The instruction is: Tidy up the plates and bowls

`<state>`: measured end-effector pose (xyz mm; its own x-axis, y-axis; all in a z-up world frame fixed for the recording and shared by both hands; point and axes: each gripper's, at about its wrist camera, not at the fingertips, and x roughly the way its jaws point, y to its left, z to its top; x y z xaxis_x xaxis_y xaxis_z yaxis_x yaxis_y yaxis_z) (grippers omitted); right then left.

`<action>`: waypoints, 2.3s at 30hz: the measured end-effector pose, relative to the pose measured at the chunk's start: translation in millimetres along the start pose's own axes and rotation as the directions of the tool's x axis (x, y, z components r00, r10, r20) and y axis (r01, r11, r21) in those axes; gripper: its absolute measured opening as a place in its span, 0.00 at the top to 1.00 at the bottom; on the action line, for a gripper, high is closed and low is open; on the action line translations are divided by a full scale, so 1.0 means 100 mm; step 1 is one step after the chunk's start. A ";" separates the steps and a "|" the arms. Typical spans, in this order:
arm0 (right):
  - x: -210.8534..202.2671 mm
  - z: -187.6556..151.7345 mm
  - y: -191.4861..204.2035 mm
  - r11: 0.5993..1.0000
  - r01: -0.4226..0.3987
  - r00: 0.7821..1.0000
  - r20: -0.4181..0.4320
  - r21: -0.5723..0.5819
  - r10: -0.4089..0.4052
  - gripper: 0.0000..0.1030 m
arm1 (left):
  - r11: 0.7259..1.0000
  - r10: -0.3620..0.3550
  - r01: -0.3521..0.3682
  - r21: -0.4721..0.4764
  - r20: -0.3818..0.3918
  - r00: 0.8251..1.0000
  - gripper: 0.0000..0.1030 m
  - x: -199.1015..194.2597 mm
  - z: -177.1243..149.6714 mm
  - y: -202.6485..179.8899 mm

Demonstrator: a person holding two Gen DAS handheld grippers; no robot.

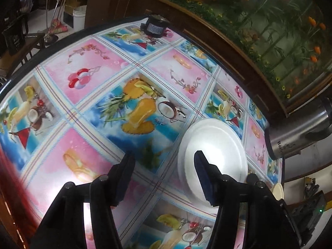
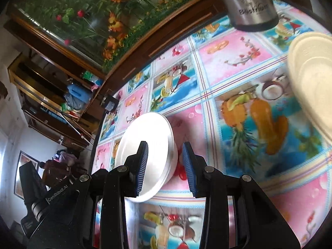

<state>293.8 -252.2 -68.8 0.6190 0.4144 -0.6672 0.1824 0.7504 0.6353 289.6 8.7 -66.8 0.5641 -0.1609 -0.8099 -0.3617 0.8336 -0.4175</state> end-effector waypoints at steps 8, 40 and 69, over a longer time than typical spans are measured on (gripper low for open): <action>0.29 0.01 -0.06 1.000 0.003 0.999 -0.050 0.029 -0.002 0.67 | 1.000 -0.007 0.007 0.013 -0.004 1.000 0.43 0.18 -0.01 -0.02; -0.21 -0.46 0.16 0.995 -0.093 0.989 -0.112 0.036 0.097 0.91 | 0.990 -0.077 0.081 0.115 -0.037 0.996 0.92 -0.52 -0.40 0.24; -0.11 -2.38 1.97 0.926 -0.204 0.953 -0.281 -0.318 0.114 0.91 | 0.989 0.121 -0.126 0.075 0.073 0.990 0.89 -1.96 -0.68 2.34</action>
<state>141.1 13.4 -29.1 0.3959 0.6251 -0.6727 -0.2005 0.7737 0.6010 44.1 199.0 -34.2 0.5691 -0.0201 -0.8220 -0.3729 0.8847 -0.2798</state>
